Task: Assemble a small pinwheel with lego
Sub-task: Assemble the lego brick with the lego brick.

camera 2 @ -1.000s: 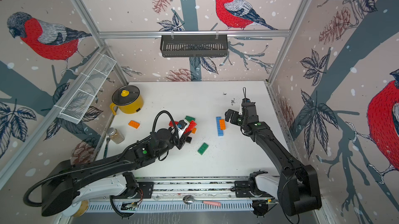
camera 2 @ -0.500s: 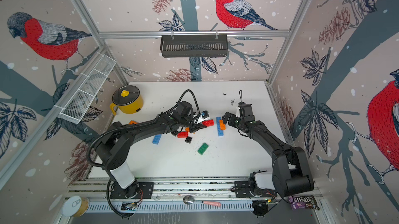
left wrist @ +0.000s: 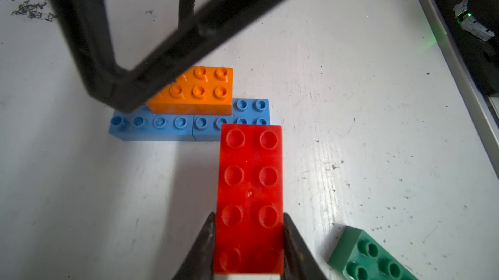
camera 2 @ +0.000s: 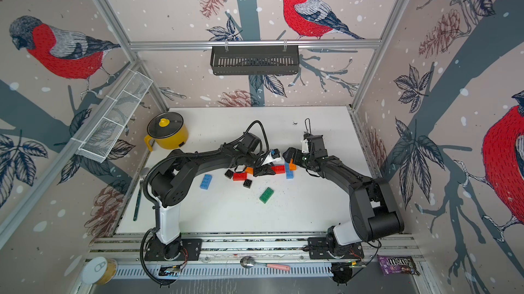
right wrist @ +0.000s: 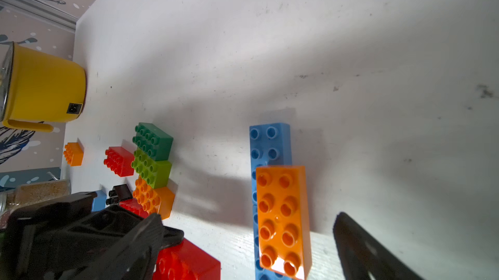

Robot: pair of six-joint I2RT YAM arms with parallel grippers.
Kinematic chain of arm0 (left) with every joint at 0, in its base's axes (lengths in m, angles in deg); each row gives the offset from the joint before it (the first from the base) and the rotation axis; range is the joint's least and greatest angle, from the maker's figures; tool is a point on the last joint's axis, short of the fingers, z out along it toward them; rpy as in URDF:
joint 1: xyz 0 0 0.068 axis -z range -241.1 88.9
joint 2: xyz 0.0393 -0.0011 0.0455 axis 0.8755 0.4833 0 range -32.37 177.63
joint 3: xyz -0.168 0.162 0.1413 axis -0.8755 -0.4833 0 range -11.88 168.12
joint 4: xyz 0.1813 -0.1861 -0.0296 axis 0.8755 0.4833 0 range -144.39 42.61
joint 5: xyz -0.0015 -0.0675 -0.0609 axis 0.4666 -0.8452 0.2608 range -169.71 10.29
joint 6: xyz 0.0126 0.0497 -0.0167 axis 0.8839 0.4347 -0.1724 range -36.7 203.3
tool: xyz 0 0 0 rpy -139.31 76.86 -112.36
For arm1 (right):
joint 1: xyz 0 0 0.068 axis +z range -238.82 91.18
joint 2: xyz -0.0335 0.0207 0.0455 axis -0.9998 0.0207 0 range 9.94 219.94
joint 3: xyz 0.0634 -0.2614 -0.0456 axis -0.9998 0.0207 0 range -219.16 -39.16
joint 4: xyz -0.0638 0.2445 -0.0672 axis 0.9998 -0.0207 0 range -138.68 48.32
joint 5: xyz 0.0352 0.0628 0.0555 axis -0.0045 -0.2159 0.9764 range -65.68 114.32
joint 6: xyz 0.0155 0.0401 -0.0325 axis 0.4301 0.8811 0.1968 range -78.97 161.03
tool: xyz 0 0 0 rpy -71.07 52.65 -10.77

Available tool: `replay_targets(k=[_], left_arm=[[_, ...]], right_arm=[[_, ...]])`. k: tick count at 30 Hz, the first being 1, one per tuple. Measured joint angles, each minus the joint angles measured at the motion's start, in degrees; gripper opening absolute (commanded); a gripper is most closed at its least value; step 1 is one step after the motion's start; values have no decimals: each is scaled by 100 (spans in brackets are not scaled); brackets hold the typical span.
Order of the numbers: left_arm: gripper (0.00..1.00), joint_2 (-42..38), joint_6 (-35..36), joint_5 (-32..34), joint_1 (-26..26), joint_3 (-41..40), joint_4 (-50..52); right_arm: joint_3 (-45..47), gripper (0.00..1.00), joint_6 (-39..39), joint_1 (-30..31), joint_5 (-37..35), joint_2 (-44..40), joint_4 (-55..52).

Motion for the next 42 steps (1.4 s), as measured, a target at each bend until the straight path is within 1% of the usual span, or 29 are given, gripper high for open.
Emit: replay_targets(k=[7,18,29,42], left_arm=[[15,260,-149,52,0,291,-26],[14,780,-251,118,0,1012,278],[14,949,-297,157,2,1202,566],[14,1108,-400,197,79,1530,780]], right_arm=[[96,97,-7,-151,-262,-245,-216],[256,96,-46,-70,-487,-343,-393],[225,92,-136,70,-553,-227,-455],[170,89,-164,245,-855,-87,-501]])
